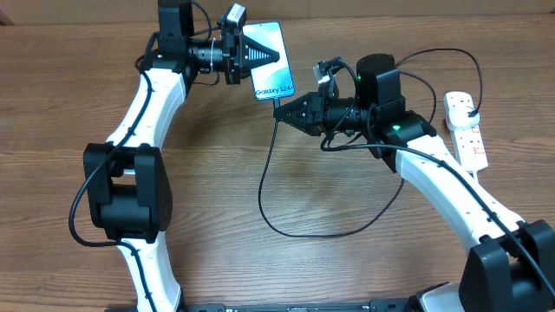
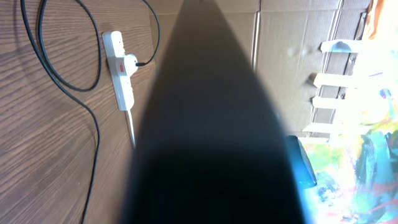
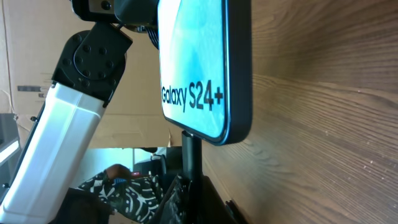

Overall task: Plug charger to phone and switch on socket
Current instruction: 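Release the plug and lower the phone flat onto the table with left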

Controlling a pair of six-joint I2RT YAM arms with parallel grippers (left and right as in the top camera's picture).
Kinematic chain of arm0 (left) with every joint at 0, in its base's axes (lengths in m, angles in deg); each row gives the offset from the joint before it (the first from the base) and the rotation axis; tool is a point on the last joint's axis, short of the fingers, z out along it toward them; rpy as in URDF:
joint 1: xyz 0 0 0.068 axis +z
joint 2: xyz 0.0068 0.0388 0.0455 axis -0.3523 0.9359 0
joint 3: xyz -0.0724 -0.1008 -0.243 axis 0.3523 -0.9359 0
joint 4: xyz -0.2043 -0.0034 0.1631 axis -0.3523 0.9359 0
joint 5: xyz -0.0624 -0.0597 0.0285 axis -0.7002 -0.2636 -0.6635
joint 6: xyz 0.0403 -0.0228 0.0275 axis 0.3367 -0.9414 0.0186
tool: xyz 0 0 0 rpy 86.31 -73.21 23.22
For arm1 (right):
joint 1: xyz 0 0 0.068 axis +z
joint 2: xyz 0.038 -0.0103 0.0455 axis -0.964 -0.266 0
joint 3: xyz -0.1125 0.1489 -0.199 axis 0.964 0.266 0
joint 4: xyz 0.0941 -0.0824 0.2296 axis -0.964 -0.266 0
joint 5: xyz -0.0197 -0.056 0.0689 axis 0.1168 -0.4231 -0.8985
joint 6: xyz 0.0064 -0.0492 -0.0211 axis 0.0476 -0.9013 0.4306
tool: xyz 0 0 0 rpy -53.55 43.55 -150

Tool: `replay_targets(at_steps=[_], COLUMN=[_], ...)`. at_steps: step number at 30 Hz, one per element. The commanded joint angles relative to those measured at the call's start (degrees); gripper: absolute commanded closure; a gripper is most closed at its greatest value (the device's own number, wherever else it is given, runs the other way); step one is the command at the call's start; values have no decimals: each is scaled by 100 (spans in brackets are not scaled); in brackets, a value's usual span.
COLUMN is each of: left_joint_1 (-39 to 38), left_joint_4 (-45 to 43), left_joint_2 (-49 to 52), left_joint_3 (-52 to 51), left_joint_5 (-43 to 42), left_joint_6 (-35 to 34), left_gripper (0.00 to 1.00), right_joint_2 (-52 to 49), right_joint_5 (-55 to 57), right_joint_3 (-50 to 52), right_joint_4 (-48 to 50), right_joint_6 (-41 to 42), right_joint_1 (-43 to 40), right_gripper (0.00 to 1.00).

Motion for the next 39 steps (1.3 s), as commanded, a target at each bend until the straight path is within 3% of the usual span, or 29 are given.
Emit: replay_targets(at_steps=[1,6,11,19,25,32,39], left_joint_1=[-166,-85,-55,-50,-46,-46,-48], left_joint_4=[42,42,44,225,804,1816,2570], left_joint_2=[-37,-37,-37,-31,-28,-24,-17], left_joint_3=[72,72,55,-372,-1060,-1224,-1226], left_joint_5=[-680,-682,-678,-59,1305,2944,3939], left_joint_6=[321,592,1237,2328,2968,3458,3873], left_gripper=[96,96,96,96,96,96,96], right_joint_2=[-114,-111,-111,-111,-111,-111,-111], right_joint_5=[564,529,179,-186,844,1388,1659], right_joint_3=[-72,-72,-72,-72,-72,-72,-72], right_joint_4=[35,-223,-212,-564,-1700,-2243,-2656], right_joint_6=[-179,-326,-343,-793,-1674,-2094,-2302], right_joint_1=[-131,-164,-413,-1029,-1082,-1082,-1082], right_gripper=[87,62,51,46,45,46,45])
